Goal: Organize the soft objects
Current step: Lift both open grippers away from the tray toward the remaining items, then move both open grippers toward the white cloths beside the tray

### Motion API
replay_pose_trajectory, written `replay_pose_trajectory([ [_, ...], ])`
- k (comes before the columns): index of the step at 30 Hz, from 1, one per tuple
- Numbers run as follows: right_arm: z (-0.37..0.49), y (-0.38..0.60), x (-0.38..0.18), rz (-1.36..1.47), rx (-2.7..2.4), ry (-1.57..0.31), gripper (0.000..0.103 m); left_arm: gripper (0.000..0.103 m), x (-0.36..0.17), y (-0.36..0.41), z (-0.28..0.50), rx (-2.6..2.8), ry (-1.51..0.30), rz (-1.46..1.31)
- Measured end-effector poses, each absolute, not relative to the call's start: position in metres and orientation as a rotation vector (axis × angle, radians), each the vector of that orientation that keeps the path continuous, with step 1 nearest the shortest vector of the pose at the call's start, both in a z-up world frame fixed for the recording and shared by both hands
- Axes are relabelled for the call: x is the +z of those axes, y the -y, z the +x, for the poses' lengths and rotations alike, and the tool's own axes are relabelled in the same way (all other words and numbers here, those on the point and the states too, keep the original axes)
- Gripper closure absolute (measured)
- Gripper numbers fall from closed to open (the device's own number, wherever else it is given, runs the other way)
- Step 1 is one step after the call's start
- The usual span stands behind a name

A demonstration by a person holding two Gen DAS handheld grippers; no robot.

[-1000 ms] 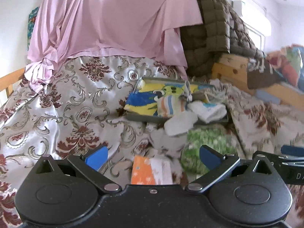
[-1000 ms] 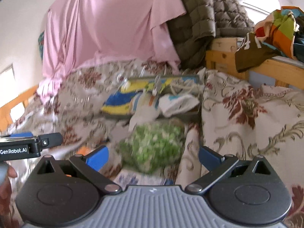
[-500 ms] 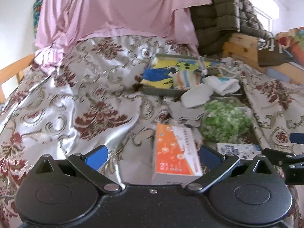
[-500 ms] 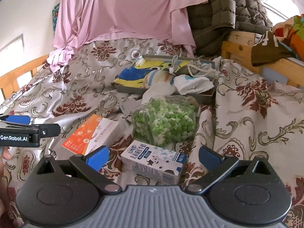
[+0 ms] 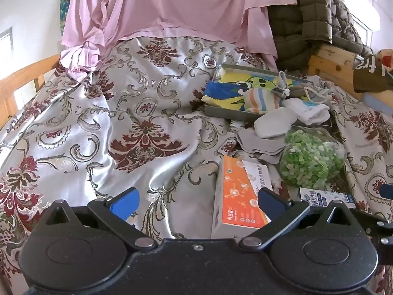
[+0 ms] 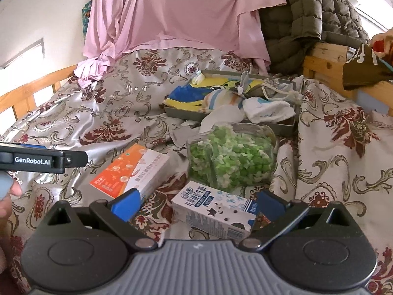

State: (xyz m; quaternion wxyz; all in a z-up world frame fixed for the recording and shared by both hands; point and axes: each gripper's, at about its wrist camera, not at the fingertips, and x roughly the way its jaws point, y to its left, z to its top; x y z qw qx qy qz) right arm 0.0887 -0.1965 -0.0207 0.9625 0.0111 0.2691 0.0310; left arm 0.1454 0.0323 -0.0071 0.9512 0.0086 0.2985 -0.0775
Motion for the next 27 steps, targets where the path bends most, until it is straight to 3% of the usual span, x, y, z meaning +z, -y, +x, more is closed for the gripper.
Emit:
replay_pose_trajectory([
  [27, 0.146, 0.229, -0.009, 0.09, -0.035, -0.454, 0.0, 0.001, -0.015, -0.014, 0.228, -0.237, -0.514, -0.072],
])
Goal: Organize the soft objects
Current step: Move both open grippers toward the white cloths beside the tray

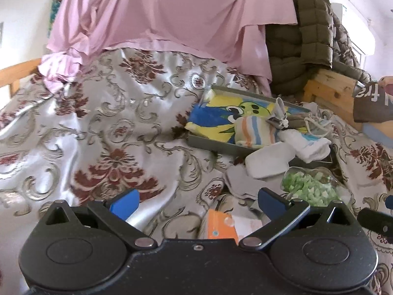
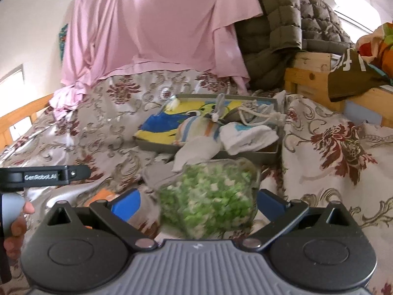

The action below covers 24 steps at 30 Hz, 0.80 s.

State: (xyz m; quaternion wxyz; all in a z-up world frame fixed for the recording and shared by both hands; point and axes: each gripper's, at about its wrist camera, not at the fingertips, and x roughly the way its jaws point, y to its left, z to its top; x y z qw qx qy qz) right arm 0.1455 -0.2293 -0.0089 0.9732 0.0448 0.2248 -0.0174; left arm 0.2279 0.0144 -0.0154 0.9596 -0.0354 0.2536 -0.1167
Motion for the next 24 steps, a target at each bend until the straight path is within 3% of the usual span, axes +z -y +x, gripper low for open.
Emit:
replay_pose_trajectory([
  [24, 0.229, 0.265, -0.005, 0.084, -0.126, -0.47, 0.0, 0.001, -0.038, 0.009, 0.342, -0.412, -0.554, -0.147],
])
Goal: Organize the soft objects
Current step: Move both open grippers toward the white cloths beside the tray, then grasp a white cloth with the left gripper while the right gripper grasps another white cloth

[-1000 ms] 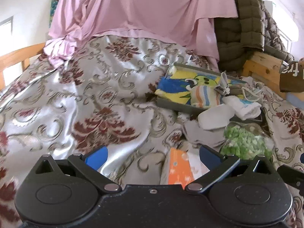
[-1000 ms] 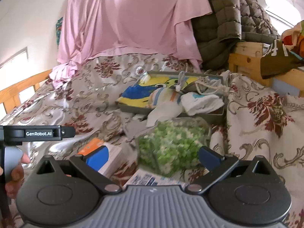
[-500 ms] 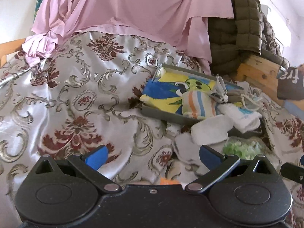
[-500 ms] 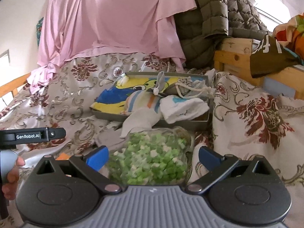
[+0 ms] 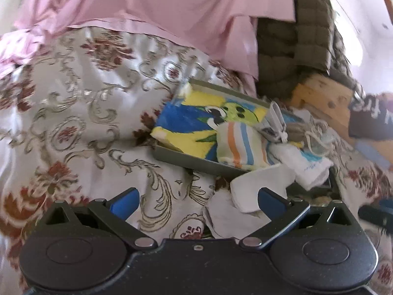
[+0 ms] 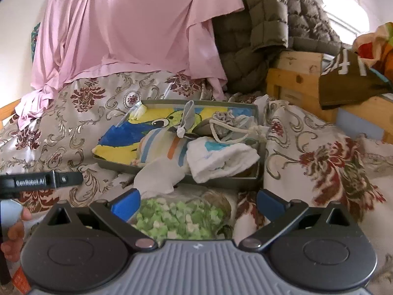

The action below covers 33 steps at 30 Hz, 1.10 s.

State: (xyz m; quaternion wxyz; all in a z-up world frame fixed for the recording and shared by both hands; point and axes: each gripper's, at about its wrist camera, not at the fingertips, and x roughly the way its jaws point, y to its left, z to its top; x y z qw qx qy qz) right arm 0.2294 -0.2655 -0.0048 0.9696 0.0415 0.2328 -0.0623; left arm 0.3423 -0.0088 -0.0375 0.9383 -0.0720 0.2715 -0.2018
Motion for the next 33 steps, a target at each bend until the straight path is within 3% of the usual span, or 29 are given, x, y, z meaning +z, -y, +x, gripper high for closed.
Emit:
replay_pose_trajectory([
  [10, 0.306, 0.27, 0.014, 0.198, 0.085, -0.624, 0.0, 0.008, -0.051, 0.018, 0.371, -0.696, -0.536, -0.11],
  [19, 0.363, 0.251, 0.002, 0.178, 0.125, -0.775, 0.001, 0.01, -0.071, 0.032, 0.4, -0.857, -0.721, -0.139],
  [25, 0.386, 0.255, -0.011, 0.235, 0.105, -0.872, 0.002, 0.01, -0.076, 0.054, 0.407, -0.926, -0.791, 0.045],
  [27, 0.392, 0.254, -0.017, 0.224, 0.095, -0.897, 0.003, 0.012, -0.078, 0.059, 0.409, -0.937, -0.801, 0.09],
  [33, 0.407, 0.244, -0.028, 0.224, 0.075, -0.94, 0.005, 0.031, -0.082, 0.065, 0.416, -0.936, -0.83, 0.132],
])
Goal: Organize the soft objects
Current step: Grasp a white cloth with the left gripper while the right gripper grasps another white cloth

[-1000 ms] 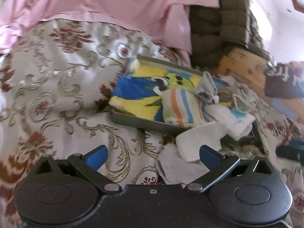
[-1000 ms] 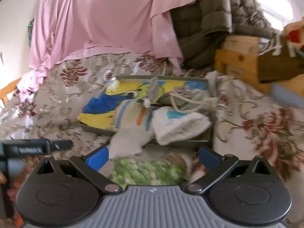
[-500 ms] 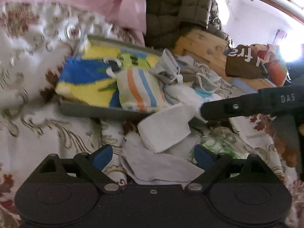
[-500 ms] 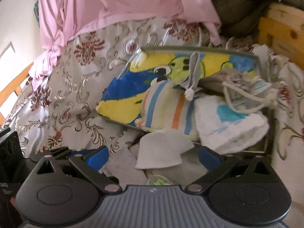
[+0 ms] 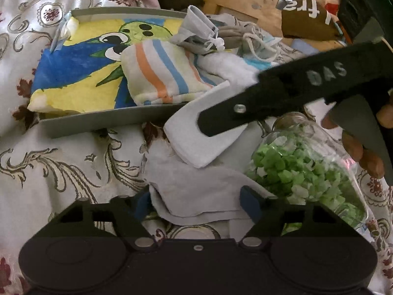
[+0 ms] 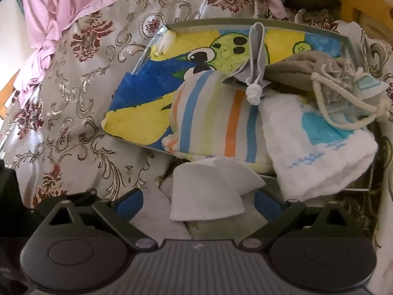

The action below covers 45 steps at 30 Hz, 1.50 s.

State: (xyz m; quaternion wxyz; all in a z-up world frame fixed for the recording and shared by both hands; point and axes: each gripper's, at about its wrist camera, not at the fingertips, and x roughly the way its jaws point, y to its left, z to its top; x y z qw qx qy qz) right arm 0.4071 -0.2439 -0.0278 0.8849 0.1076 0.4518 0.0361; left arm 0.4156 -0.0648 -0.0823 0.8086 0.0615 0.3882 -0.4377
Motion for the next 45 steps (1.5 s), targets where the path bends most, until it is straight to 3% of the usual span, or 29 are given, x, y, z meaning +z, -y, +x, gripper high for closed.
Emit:
replay_pose_trajectory([
  [3, 0.416, 0.239, -0.033, 0.246, 0.066, -0.963, 0.008, 0.053, -0.084, 0.068, 0.415, -0.966, -0.842, 0.139],
  [7, 0.425, 0.232, -0.039, 0.252, 0.046, -0.973, 0.017, 0.06, -0.084, 0.069, 0.414, -0.952, -0.845, 0.149],
  [14, 0.427, 0.222, -0.045, 0.233, 0.052, -0.985, 0.051, 0.084, -0.086, 0.068, 0.418, -0.897, -0.868, 0.122],
  [19, 0.422, 0.222, -0.046, 0.211, 0.051, -0.968, 0.077, 0.095, -0.084, 0.059, 0.412, -0.848, -0.875, 0.091],
  [22, 0.416, 0.223, -0.046, 0.222, 0.067, -0.931, 0.089, 0.096, -0.08, 0.05, 0.407, -0.817, -0.861, 0.094],
  [34, 0.385, 0.225, -0.011, 0.226, 0.164, -0.627, 0.091, 0.097, -0.035, 0.012, 0.396, -0.586, -0.69, 0.097],
  [45, 0.421, 0.255, 0.005, 0.381, 0.126, -0.479, 0.091, 0.097, 0.011, 0.02, 0.454, -0.466, -0.569, -0.048],
])
